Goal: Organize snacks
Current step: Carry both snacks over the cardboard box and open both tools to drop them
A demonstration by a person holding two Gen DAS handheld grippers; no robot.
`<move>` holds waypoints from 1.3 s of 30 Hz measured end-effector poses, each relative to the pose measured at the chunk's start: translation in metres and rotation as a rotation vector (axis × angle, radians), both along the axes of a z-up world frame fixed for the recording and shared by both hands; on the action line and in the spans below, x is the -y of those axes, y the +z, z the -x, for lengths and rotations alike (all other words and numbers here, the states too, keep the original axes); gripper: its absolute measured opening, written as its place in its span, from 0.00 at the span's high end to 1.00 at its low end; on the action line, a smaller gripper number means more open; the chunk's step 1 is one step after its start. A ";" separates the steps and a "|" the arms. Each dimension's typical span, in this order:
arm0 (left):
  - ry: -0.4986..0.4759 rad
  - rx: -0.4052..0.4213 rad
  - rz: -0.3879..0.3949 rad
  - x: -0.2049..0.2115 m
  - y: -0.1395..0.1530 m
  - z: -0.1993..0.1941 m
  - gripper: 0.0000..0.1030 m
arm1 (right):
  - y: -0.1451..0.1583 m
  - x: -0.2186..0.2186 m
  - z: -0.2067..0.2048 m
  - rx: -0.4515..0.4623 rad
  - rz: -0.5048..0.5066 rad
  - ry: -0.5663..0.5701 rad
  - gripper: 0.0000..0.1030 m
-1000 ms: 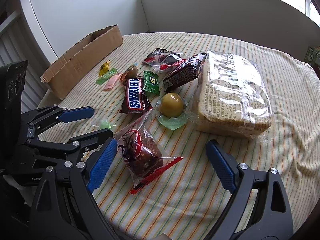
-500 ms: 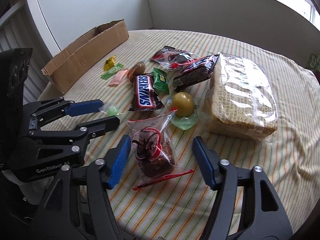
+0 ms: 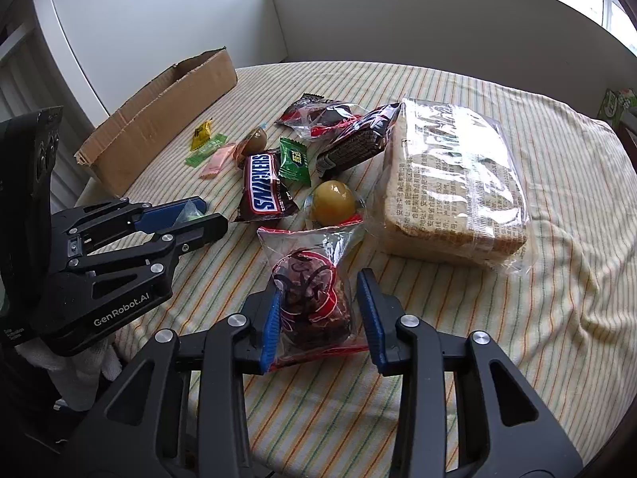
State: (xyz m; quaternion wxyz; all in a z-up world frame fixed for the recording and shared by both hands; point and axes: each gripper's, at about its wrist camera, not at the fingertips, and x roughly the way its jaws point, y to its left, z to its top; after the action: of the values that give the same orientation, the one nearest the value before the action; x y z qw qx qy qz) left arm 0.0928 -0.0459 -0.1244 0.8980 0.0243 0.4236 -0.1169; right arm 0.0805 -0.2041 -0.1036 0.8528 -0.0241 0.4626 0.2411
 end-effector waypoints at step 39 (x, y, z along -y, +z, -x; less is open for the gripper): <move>0.279 0.210 0.028 -0.145 0.083 0.012 0.77 | 0.097 -0.145 -0.046 0.190 -0.070 0.184 0.70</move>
State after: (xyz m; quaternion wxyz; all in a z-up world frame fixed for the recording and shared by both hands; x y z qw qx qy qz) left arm 0.0806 0.0992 -0.0410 0.9450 -0.0352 0.3250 0.0062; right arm 0.1261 -0.0593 -0.0070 0.8674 -0.0594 0.3668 0.3311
